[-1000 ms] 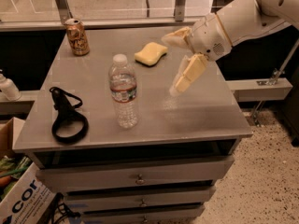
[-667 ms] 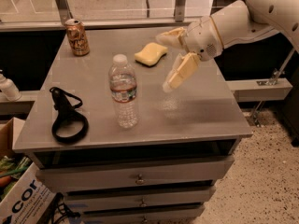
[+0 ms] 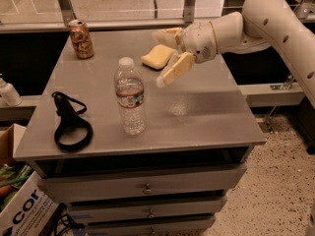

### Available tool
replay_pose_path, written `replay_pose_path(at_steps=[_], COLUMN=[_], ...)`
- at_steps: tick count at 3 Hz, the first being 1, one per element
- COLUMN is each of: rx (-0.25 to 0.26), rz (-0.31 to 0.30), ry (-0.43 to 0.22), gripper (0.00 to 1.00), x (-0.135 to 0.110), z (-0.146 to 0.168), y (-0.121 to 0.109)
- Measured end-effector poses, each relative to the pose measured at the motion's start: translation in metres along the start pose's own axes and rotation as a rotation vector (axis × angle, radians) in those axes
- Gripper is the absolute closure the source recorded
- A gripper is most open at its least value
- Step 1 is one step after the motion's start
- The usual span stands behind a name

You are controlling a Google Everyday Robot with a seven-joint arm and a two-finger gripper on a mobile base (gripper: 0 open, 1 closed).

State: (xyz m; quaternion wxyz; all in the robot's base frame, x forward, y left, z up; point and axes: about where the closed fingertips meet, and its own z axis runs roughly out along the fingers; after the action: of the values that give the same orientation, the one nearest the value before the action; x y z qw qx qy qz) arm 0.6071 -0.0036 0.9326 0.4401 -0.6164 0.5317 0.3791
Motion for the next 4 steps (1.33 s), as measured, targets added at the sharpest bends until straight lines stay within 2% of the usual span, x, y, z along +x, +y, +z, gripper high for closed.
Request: replay_pose_path(at_steps=[1,2,4], rx=[-0.004,0.024,0.14], rz=[-0.024,-0.041,-0.031], ry=[-0.031,0.031,0.158], gripper=[0.0,0.0,0.0], x=[-0.005,0.002,0.026], z=[0.011,0.004,-0.054], y=[-0.011,-0.017,-0.02])
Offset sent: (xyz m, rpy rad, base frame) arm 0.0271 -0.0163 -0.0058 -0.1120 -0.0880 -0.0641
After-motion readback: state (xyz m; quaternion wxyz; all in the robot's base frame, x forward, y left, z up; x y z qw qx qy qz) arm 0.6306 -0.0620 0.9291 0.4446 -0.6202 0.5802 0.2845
